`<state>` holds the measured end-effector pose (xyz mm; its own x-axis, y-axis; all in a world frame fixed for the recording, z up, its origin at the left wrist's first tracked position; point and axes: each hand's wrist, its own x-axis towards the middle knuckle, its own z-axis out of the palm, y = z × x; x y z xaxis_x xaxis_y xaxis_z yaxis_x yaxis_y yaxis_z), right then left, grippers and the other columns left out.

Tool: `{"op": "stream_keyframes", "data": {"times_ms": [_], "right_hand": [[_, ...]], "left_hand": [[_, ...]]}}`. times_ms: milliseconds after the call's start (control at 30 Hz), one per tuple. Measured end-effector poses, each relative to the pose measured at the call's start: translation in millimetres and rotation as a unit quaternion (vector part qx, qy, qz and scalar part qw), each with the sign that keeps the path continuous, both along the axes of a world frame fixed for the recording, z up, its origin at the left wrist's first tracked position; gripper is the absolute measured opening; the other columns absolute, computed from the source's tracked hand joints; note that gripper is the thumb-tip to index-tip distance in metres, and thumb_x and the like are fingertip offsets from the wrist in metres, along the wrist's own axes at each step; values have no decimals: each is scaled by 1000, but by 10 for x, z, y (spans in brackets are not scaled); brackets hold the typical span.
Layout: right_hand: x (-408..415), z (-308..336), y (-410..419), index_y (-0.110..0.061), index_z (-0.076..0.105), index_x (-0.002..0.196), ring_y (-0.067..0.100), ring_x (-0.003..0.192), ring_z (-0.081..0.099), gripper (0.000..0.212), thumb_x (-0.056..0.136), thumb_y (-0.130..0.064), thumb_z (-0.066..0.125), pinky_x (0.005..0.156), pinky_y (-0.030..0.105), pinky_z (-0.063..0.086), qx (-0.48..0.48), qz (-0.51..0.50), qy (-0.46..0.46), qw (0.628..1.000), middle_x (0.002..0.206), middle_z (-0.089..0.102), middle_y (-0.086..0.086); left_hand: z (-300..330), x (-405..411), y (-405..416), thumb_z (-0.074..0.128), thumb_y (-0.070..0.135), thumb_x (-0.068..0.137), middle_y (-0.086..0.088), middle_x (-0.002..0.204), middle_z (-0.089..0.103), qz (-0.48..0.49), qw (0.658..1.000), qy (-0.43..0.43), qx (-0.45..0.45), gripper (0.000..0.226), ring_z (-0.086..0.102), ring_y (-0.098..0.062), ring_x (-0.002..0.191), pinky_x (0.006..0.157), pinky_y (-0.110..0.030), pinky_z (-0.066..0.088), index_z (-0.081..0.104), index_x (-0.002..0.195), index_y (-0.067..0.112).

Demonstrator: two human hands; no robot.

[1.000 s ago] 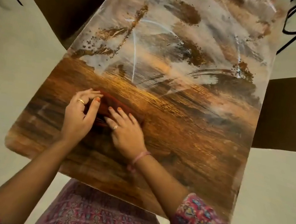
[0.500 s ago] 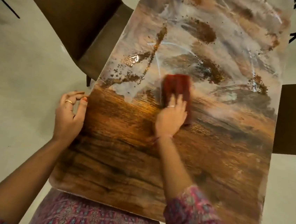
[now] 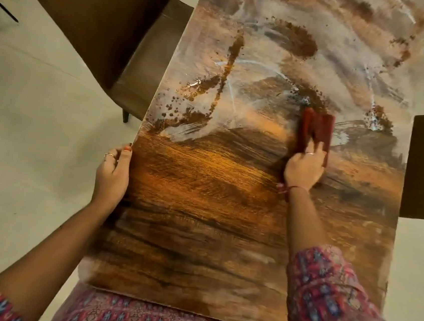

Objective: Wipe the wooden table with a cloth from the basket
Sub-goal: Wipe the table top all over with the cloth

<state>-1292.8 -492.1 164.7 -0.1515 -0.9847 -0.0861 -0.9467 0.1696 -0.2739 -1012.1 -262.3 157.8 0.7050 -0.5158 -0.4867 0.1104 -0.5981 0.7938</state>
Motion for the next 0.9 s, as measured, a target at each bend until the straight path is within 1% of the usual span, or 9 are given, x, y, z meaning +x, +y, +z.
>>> {"op": "stream_keyframes", "data": {"times_ms": [67,133,233,367,467,533,633,767,900], "right_hand": [[19,52,-118,-20,33,146,26,145,14,52,95,-12,35,117,49,15,42,-138,-12,989,157,21,4],[407,25,18,-23,32,147,25,146,11,52,96,-13,36,116,47,13,43,-173,-8,984,158,17,1],[1231,-110,524,-20,40,143,26,144,19,55,89,-10,40,116,47,18,-12,46,-10,999,155,27,4],[1820,-94,1535,-19,46,138,28,144,20,49,91,-9,36,116,48,14,41,369,-81,925,154,29,5],[1635,-69,1940,-22,46,138,26,145,18,51,91,-14,27,116,45,12,84,455,-85,883,155,29,1],[1576,-93,1869,-24,47,137,25,144,21,52,91,-18,25,115,45,14,92,485,-76,866,154,31,0],[1828,-83,1327,-23,49,136,25,143,24,49,91,-15,32,115,48,17,68,499,-64,862,152,33,1],[2319,-134,215,-25,42,141,23,144,19,51,92,-12,37,117,49,15,29,386,-25,922,155,27,0],[2554,-144,-333,-27,35,144,21,146,11,53,94,-10,36,118,47,8,37,292,-26,955,158,19,-2]], "left_hand": [[-24,8,-2,38,39,99,2,118,58,47,998,32,0,39,51,-12,108,91,-27,39,59,124,18],[-37,42,-27,38,40,98,4,112,63,107,990,90,-6,37,55,-13,104,90,-28,42,66,113,21],[-73,100,-83,35,33,98,6,96,69,158,975,152,-41,36,63,-10,93,89,-27,46,70,93,22],[-155,193,-63,29,34,99,1,89,70,197,951,228,-74,45,64,-9,80,75,-22,49,67,96,11],[-109,193,-68,33,38,97,8,57,66,239,937,239,-85,42,60,-7,56,49,-16,46,63,74,18],[-117,191,-91,33,38,96,8,58,67,257,927,251,-106,45,63,-7,60,50,-16,47,66,70,21],[-109,197,-72,24,38,99,7,53,67,216,938,254,-95,57,60,-6,57,54,-19,46,68,68,20],[-146,221,-20,17,43,98,0,86,74,186,943,267,-71,61,64,-14,87,75,-26,47,69,93,12],[-169,212,-17,19,43,99,-3,96,72,185,946,256,-72,60,65,-16,89,77,-27,48,70,94,12]]}}
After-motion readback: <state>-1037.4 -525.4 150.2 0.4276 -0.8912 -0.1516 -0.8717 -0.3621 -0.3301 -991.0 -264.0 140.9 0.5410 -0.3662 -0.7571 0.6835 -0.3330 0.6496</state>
